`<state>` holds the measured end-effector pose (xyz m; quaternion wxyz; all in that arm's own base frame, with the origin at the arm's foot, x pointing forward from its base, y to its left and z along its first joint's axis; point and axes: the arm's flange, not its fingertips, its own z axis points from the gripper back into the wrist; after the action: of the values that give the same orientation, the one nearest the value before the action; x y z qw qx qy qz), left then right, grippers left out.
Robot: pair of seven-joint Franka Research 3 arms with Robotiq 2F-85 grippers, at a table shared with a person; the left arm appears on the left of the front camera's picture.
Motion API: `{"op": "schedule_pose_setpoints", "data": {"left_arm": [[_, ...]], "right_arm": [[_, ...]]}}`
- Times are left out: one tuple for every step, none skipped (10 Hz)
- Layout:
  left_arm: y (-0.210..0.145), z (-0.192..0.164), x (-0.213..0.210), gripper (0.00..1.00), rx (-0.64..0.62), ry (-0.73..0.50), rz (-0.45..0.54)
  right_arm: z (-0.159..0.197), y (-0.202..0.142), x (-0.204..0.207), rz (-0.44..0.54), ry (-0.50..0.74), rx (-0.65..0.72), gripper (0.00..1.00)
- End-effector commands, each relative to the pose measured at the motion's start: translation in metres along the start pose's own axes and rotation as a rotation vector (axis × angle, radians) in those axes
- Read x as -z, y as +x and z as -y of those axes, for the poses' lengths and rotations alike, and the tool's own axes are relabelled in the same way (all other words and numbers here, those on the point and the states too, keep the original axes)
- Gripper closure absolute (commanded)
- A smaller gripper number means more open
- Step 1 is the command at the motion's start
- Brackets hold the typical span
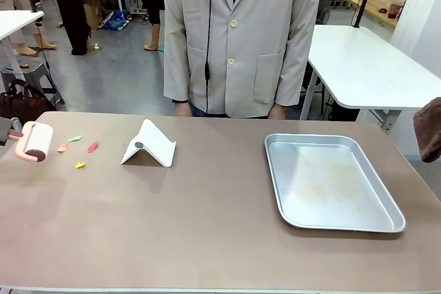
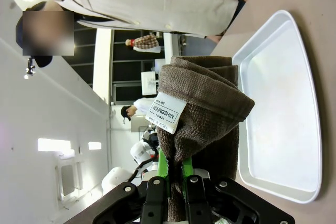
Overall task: Clean the surface of the table.
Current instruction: Clean the area not pointed to by the person.
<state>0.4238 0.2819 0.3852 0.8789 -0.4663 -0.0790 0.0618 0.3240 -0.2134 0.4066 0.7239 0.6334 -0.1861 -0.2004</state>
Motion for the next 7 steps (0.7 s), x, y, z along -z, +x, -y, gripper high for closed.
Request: {"op": "schedule_pose_setpoints", "data": {"left_arm": [[0.007, -0.011, 0.008, 0.78, -0.027, 0.051, 0.000], [0.014, -0.015, 0.010, 0.78, -0.053, 0.053, -0.002], [0.023, -0.019, 0.012, 0.78, -0.064, 0.062, 0.006], [0.034, -0.025, 0.012, 0.78, -0.076, 0.060, 0.019], [0.039, -0.027, 0.011, 0.78, -0.075, 0.049, 0.030], [0.044, -0.028, 0.009, 0.78, -0.080, 0.026, 0.036], [0.047, -0.028, 0.007, 0.78, -0.084, 0.017, 0.040]], "right_arm": [[-0.003, -0.001, -0.003, -0.006, 0.009, -0.005, 1.00], [-0.003, -0.001, -0.003, -0.006, 0.009, -0.005, 1.00], [-0.003, -0.001, -0.003, -0.006, 0.009, -0.005, 1.00], [-0.003, -0.001, -0.003, -0.006, 0.009, -0.005, 1.00], [-0.003, -0.001, -0.003, -0.006, 0.009, -0.005, 1.00], [-0.003, -0.001, -0.003, -0.006, 0.009, -0.005, 1.00], [-0.003, -0.001, -0.003, -0.006, 0.009, -0.005, 1.00]]}}
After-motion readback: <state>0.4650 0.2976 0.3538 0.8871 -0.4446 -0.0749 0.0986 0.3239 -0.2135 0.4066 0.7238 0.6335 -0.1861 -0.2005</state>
